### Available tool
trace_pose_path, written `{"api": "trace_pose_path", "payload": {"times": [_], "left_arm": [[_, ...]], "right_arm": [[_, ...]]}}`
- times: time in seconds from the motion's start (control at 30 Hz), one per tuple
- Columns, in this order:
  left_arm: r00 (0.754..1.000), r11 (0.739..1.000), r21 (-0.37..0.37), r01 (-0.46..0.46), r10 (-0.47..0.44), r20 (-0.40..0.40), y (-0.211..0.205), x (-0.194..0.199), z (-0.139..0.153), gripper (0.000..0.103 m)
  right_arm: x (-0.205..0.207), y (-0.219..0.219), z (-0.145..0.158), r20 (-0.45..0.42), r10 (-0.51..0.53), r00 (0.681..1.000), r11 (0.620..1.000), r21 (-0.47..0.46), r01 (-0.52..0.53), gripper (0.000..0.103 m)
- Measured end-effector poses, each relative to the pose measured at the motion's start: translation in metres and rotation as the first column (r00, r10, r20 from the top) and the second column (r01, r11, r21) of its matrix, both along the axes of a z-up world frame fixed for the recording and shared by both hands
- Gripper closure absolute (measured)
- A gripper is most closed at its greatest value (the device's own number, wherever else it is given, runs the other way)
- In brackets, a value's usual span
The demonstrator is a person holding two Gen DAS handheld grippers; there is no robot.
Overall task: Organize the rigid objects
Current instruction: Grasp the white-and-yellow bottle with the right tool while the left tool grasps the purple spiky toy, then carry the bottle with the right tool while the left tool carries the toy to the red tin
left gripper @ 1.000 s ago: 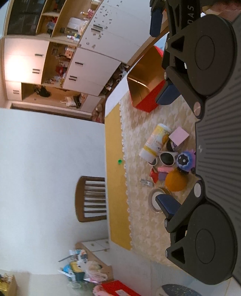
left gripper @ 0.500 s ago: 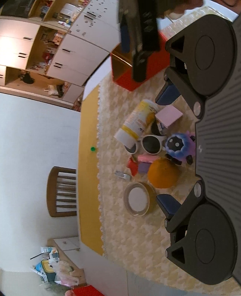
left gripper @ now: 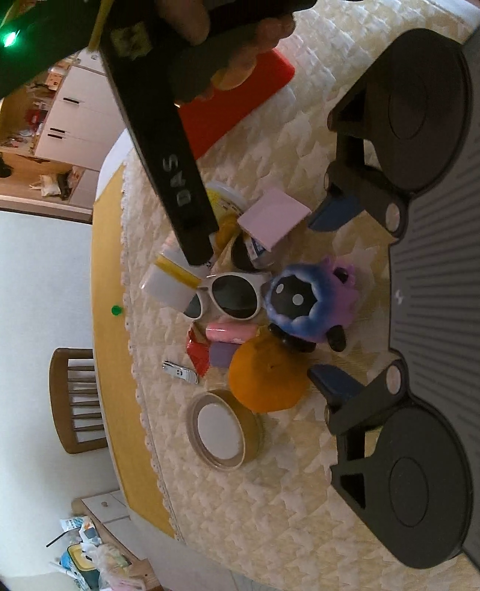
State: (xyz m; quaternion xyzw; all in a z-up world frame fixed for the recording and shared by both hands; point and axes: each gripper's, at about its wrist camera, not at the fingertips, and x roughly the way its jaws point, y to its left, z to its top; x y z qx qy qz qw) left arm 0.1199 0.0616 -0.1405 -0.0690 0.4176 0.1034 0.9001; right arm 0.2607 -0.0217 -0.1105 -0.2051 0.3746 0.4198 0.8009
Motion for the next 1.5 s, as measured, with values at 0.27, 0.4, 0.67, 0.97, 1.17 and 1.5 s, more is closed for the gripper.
{"api": "trace_pose_path", "payload": {"times": [0.27, 0.4, 0.67, 0.97, 1.17, 1.5], "left_arm": [[1.0, 1.0, -0.006, -0.014, 0.014, -0.013, 0.003, 0.005, -0.006, 0.045], [1.0, 1.0, -0.026, -0.016, 0.016, -0.011, 0.005, 0.006, -0.006, 0.046], [1.0, 0.999, -0.04, -0.026, 0.025, -0.017, 0.006, 0.005, -0.004, 0.047], [1.0, 0.998, -0.055, 0.012, -0.011, 0.018, -0.001, -0.008, 0.004, 0.047], [0.997, 0.998, -0.056, 0.037, -0.034, 0.063, -0.004, -0.021, 0.016, 0.048], [0.989, 0.994, -0.063, 0.091, -0.083, 0.125, -0.009, -0.041, 0.034, 0.049]], "right_arm": [[0.006, 0.011, -0.011, -0.042, 0.027, 0.999, 1.0, -0.002, -0.027, 0.041], [0.006, 0.011, -0.01, -0.033, 0.02, 0.999, 1.0, -0.006, -0.02, 0.049], [-0.001, 0.003, -0.001, 0.006, -0.027, 1.0, 1.0, 0.006, 0.027, 0.058], [-0.023, -0.029, 0.019, 0.06, -0.119, 0.991, 0.992, 0.04, 0.116, 0.059], [-0.038, -0.059, 0.04, 0.045, -0.201, 0.979, 0.977, 0.082, 0.197, 0.059], [-0.061, -0.112, 0.082, 0.029, -0.322, 0.946, 0.94, 0.128, 0.316, 0.059]]}}
